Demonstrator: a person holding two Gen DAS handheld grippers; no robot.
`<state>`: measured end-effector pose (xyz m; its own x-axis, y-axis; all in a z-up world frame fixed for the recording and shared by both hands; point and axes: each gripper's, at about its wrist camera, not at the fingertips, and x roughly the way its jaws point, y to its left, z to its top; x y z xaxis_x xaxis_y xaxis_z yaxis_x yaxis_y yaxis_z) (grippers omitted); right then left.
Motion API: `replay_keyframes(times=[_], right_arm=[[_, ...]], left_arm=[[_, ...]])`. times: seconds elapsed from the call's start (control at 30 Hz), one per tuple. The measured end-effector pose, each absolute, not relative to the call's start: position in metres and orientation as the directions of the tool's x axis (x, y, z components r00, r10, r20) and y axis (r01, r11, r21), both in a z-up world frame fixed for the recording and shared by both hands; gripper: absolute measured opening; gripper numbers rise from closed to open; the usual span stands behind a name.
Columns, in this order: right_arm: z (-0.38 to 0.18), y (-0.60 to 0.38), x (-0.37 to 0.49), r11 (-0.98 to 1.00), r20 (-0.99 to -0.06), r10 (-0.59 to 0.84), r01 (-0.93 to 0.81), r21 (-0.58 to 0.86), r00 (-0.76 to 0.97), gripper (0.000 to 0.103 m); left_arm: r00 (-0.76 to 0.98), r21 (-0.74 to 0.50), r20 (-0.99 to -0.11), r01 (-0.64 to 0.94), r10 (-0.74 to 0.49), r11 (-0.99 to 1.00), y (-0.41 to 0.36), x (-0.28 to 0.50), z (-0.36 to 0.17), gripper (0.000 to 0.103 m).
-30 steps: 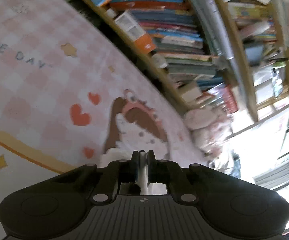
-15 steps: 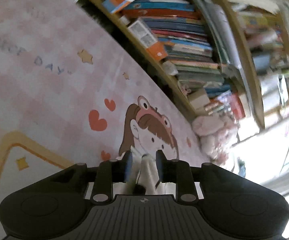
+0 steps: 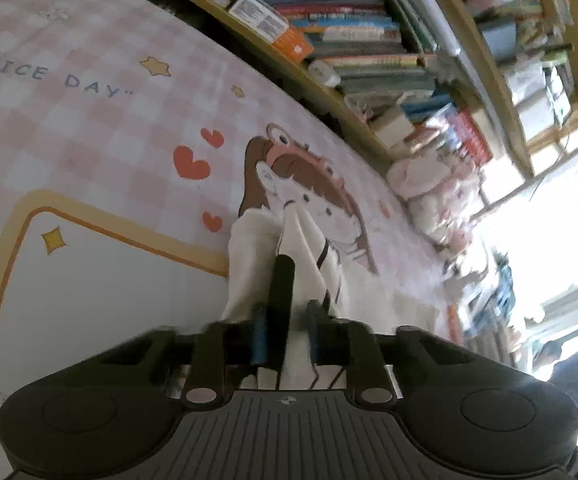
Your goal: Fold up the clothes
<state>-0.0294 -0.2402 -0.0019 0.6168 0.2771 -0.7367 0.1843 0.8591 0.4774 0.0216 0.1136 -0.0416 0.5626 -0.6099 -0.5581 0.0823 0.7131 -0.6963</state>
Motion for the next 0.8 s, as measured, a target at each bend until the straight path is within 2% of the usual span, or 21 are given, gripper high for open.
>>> replay_keyframes(times=[0.07, 0.1, 0.23, 0.33, 0.47, 0.5, 0.53, 0.57, 0.6, 0.63, 0.7, 0.8], right_arm=[[-0.004, -0.24, -0.029, 0.861, -0.739, 0.265, 0.193, 0.471, 0.619, 0.005], [-0.004, -0.24, -0.03, 0.861, -0.734, 0.266, 0.189, 0.473, 0.625, 0.005], [-0.002, -0.241, -0.034, 0.854, -0.71, 0.272, 0.178, 0.489, 0.649, 0.005], [0.0, -0.241, -0.034, 0.855, -0.709, 0.264, 0.181, 0.486, 0.654, 0.005], [0.005, -0.241, -0.038, 0.855, -0.706, 0.249, 0.192, 0.481, 0.663, 0.01], [0.008, -0.242, -0.04, 0.855, -0.701, 0.243, 0.194, 0.481, 0.67, 0.019], [0.011, -0.243, -0.043, 0.856, -0.699, 0.237, 0.196, 0.479, 0.675, 0.029], [0.013, -0.245, -0.045, 0.86, -0.705, 0.229, 0.2, 0.47, 0.672, 0.049], [0.015, -0.246, -0.046, 0.864, -0.71, 0.221, 0.204, 0.461, 0.669, 0.057], [0.017, -0.248, -0.048, 0.868, -0.715, 0.213, 0.208, 0.452, 0.665, 0.059], [0.02, -0.25, -0.051, 0.875, -0.729, 0.198, 0.218, 0.432, 0.655, 0.068], [0.011, -0.255, -0.05, 0.877, -0.779, 0.201, 0.246, 0.414, 0.594, 0.068]], left_arm=[[0.602, -0.73, -0.488, 0.114, -0.631, 0.673, 0.118, 0.012, -0.029, 0.002], [0.61, -0.726, -0.481, 0.125, -0.629, 0.676, 0.118, 0.008, -0.025, 0.002], [0.596, -0.715, -0.539, 0.049, -0.595, 0.698, 0.122, 0.01, -0.043, 0.002], [0.595, -0.719, -0.541, 0.04, -0.594, 0.694, 0.124, 0.011, -0.046, 0.004], [0.606, -0.69, -0.554, 0.051, -0.571, 0.722, 0.124, 0.011, -0.039, 0.012], [0.611, -0.676, -0.559, 0.055, -0.561, 0.734, 0.125, 0.01, -0.035, 0.015], [0.615, -0.663, -0.565, 0.06, -0.551, 0.746, 0.125, 0.01, -0.032, 0.029], [0.607, -0.652, -0.577, 0.06, -0.546, 0.756, 0.124, 0.009, -0.032, 0.046], [0.6, -0.641, -0.589, 0.061, -0.541, 0.765, 0.124, 0.009, -0.032, 0.054], [0.593, -0.63, -0.601, 0.062, -0.536, 0.774, 0.123, 0.008, -0.033, 0.061], [0.579, -0.607, -0.624, 0.065, -0.525, 0.792, 0.122, 0.007, -0.033, 0.061], [0.557, -0.572, -0.658, 0.07, -0.507, 0.818, 0.121, 0.005, -0.033, 0.061]])
